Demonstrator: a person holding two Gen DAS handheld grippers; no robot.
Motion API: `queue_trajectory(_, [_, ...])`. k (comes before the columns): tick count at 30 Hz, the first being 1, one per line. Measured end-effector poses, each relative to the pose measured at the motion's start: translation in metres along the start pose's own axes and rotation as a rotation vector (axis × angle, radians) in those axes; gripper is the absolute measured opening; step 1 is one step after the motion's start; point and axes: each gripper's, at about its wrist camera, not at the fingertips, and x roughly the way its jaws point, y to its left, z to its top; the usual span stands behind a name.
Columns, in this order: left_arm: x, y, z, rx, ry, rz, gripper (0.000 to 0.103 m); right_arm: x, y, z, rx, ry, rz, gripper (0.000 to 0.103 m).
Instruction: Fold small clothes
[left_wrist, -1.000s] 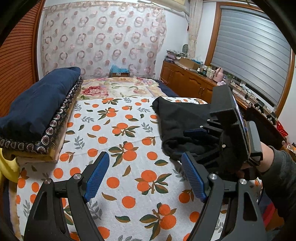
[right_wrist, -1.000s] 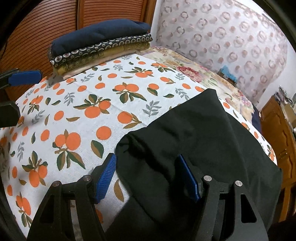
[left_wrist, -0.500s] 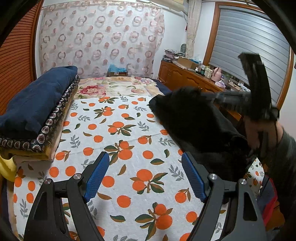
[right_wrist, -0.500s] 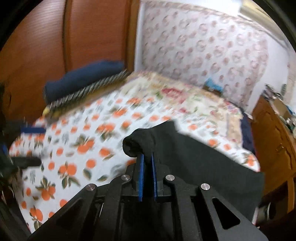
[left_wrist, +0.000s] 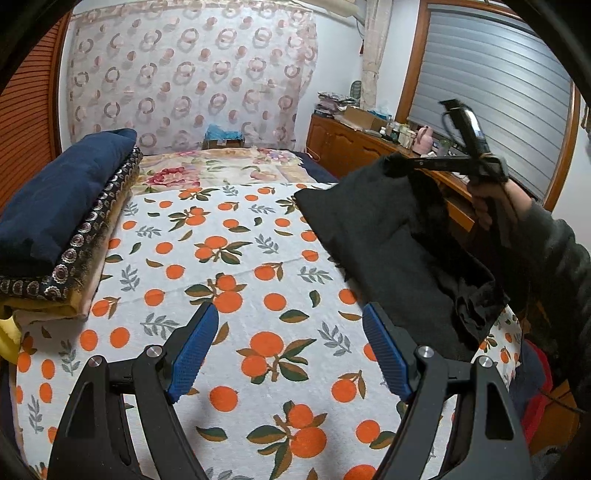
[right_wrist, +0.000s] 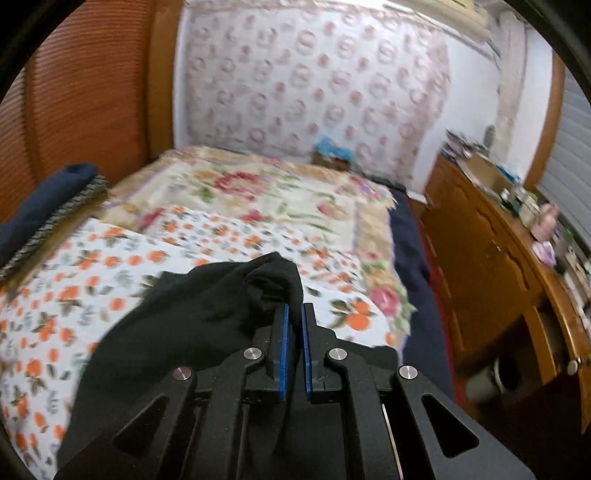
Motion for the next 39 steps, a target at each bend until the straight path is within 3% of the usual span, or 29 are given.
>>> queue_trajectory(4, [0.003, -0.005, -0.001, 0.010, 0.009, -0.005, 0.081, 0.016, -0.003, 0.007, 0.066, 0.033, -0.047, 0.003])
queue_trajectory(10, [0.007, -0.014, -0.002, 0.024, 0.017, -0.016, 0.081, -0.008, 0.009, 0.010, 0.091, 0.008, 0.012, 0.004])
queue_trajectory(15, [0.010, -0.023, -0.004, 0.037, 0.024, -0.029, 0.081, -0.058, 0.034, -0.025, 0.062, -0.018, 0.096, 0.023])
queue_trajectory(17, [0.014, -0.027, -0.004, 0.042, 0.030, -0.037, 0.081, -0.077, 0.049, -0.045, 0.043, -0.021, 0.128, 0.039])
queue_trajectory(20, [0.018, -0.034, -0.006, 0.052, 0.037, -0.040, 0.081, -0.099, 0.070, -0.075, 0.023, -0.013, 0.162, 0.045])
queue_trajectory(28, [0.019, -0.048, -0.011, 0.049, -0.011, -0.033, 0.081, -0.135, 0.097, -0.138, 0.047, 0.001, 0.212, 0.045])
queue_trajectory(33, [0.018, -0.052, -0.013, 0.045, -0.041, -0.023, 0.081, -0.143, 0.077, -0.153, 0.092, 0.017, 0.239, 0.045])
queue_trajectory(39, [0.021, -0.056, -0.014, 0.049, -0.020, -0.051, 0.081, -0.135, 0.065, -0.155, 0.121, 0.043, 0.249, 0.045])
